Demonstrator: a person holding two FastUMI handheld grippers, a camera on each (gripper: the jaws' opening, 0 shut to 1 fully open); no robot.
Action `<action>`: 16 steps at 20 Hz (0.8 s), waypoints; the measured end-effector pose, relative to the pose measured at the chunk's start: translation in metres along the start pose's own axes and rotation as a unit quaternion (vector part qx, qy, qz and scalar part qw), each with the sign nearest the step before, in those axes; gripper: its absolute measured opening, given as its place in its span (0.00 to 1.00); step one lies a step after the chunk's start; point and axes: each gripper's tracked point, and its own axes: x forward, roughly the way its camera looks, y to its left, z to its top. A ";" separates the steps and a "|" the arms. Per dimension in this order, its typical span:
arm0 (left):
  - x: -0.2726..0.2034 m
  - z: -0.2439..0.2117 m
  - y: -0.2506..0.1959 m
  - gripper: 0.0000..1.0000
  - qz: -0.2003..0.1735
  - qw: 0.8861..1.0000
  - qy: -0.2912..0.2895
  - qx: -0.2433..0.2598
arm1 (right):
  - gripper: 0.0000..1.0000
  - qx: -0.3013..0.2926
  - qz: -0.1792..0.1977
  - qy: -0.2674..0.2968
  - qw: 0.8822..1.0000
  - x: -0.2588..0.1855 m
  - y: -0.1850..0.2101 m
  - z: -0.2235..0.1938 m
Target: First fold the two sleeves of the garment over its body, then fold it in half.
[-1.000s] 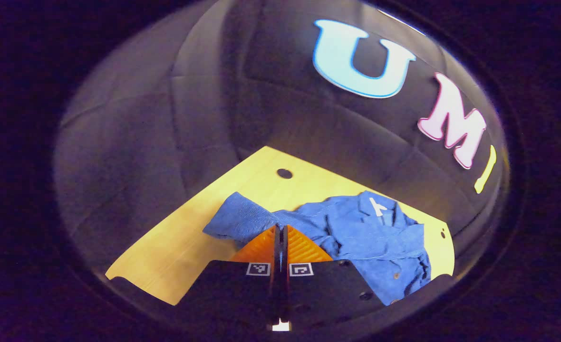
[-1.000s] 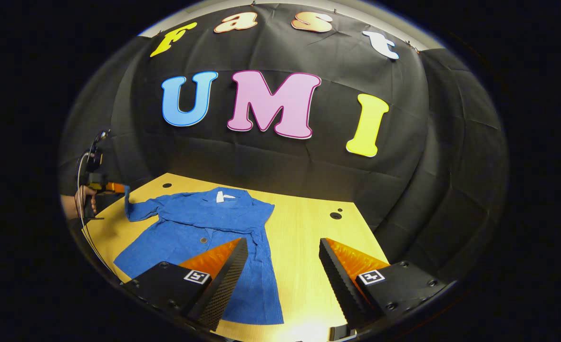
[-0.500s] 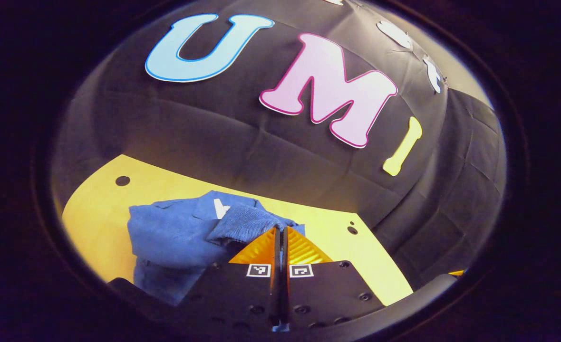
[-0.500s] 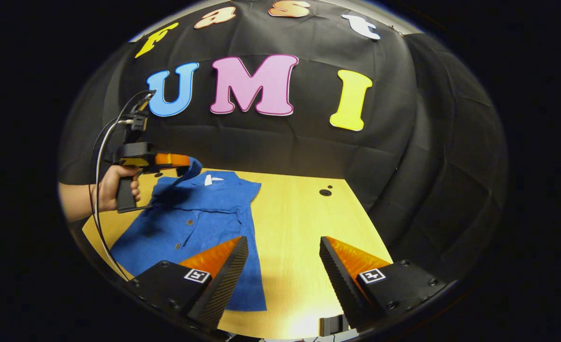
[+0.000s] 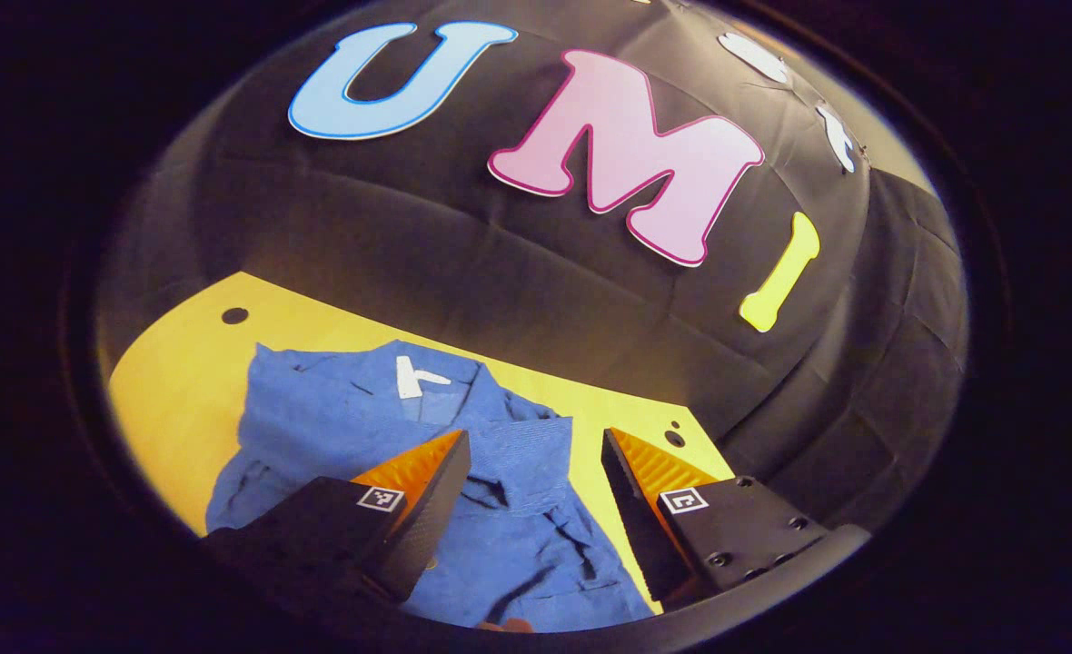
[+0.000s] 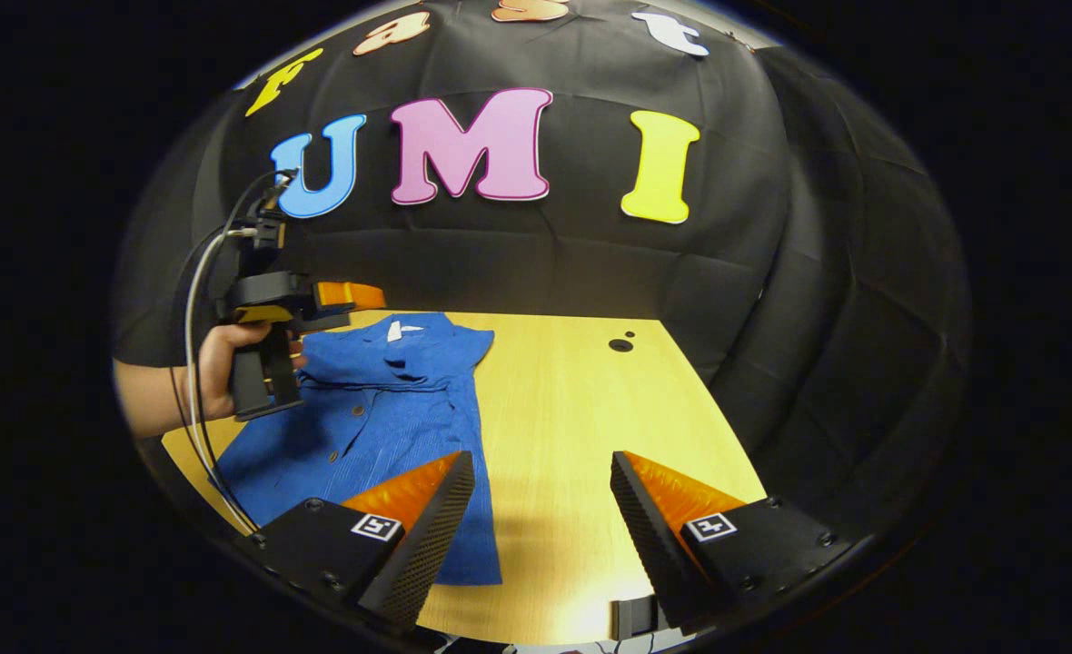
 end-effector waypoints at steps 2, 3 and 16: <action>-0.042 -0.021 0.033 0.84 0.026 1.000 0.011 -0.004 | 0.97 -0.005 0.016 0.012 1.000 0.008 0.013 -0.008; -0.064 -0.035 0.051 0.84 0.041 0.999 0.022 -0.002 | 0.96 -0.008 0.024 0.021 0.999 0.012 0.019 -0.016; -0.231 -0.220 0.205 0.82 0.188 0.941 0.280 0.036 | 0.98 0.005 0.045 0.230 0.972 0.053 0.065 -0.146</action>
